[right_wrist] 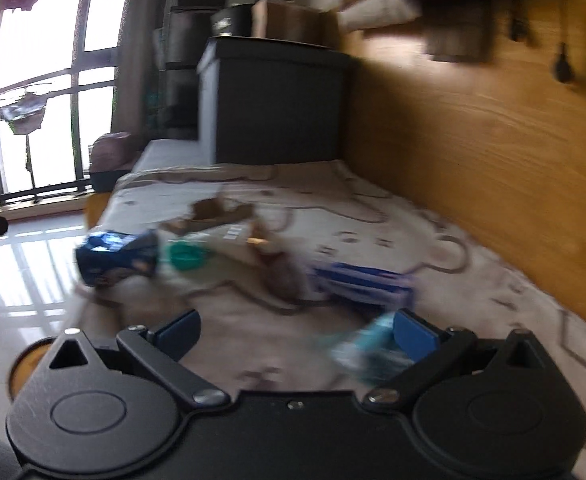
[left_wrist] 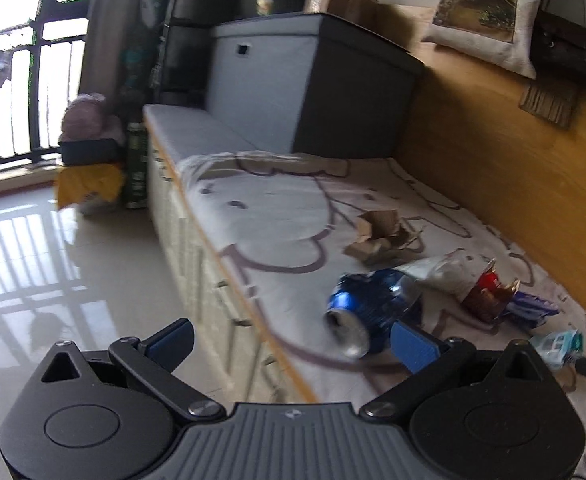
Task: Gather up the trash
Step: 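Move both tools back toward the trash on the mattress, then grasp the blue Pepsi can with the left tool while the right tool grasps the teal packet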
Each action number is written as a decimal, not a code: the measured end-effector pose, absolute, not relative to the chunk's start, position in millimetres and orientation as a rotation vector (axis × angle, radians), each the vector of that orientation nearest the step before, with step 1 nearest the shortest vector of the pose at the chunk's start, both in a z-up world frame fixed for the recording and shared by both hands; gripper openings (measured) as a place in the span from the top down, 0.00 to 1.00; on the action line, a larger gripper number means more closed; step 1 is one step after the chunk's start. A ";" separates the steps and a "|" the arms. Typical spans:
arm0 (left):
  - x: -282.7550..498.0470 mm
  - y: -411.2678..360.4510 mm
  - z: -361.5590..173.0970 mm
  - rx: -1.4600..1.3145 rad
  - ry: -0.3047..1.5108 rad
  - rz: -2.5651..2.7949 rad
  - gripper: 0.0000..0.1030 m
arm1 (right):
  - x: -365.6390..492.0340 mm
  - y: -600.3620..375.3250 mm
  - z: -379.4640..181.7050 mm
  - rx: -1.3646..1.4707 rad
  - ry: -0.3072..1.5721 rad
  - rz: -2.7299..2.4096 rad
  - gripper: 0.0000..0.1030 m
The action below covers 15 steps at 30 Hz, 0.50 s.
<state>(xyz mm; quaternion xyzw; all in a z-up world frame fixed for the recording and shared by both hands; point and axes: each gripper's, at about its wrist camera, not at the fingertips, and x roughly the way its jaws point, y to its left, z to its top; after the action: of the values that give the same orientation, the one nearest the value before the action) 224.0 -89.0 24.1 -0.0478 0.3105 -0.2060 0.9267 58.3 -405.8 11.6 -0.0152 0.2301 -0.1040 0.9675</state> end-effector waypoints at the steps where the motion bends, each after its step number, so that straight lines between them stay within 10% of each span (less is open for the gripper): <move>1: 231.3 -93.9 22.7 -0.114 0.641 -0.442 0.00 | 56.1 -412.9 9.6 -0.032 0.466 -0.229 0.00; 15: 339.3 -131.7 -25.7 -0.418 0.786 -0.603 0.00 | 57.8 -464.5 -26.1 -0.022 0.509 -0.309 0.00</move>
<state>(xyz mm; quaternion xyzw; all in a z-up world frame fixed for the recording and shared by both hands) 339.3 -131.7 -25.7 -0.1990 0.3743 -0.2873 0.8589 57.8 -464.5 -26.1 -0.0110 0.2506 -0.1524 0.9559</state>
